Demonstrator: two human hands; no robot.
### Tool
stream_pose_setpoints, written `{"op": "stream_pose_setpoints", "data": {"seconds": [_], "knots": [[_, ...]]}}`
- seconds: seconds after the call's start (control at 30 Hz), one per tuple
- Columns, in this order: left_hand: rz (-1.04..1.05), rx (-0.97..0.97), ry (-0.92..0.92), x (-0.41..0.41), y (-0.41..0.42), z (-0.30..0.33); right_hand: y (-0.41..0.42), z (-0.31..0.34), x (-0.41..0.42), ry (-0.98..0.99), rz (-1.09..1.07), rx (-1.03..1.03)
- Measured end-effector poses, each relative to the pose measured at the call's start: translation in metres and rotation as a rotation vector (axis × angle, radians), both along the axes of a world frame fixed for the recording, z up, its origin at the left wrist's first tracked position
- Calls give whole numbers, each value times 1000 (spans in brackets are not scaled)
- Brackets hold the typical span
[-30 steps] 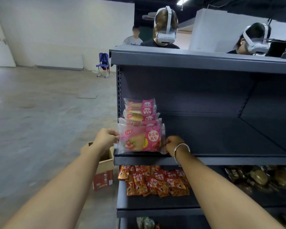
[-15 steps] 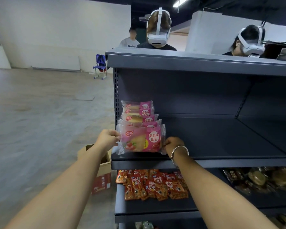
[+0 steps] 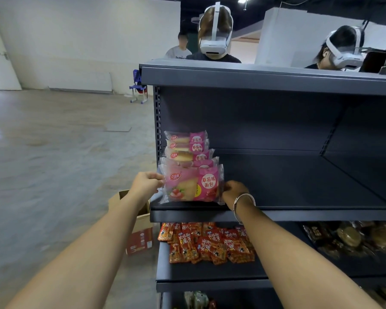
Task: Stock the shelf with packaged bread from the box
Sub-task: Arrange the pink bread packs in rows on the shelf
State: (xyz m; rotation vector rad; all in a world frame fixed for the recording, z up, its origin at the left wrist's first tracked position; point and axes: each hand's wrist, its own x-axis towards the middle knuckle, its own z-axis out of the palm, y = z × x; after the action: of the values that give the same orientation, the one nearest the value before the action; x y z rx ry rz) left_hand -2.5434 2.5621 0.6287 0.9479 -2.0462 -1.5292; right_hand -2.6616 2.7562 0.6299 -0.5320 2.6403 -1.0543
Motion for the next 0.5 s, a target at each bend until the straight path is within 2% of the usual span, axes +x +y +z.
{"op": "stream_pose_setpoints", "data": {"seconds": [0.5], "knots": [[11,4,7,8,8,0,17,5,2,-2,4,7]]}}
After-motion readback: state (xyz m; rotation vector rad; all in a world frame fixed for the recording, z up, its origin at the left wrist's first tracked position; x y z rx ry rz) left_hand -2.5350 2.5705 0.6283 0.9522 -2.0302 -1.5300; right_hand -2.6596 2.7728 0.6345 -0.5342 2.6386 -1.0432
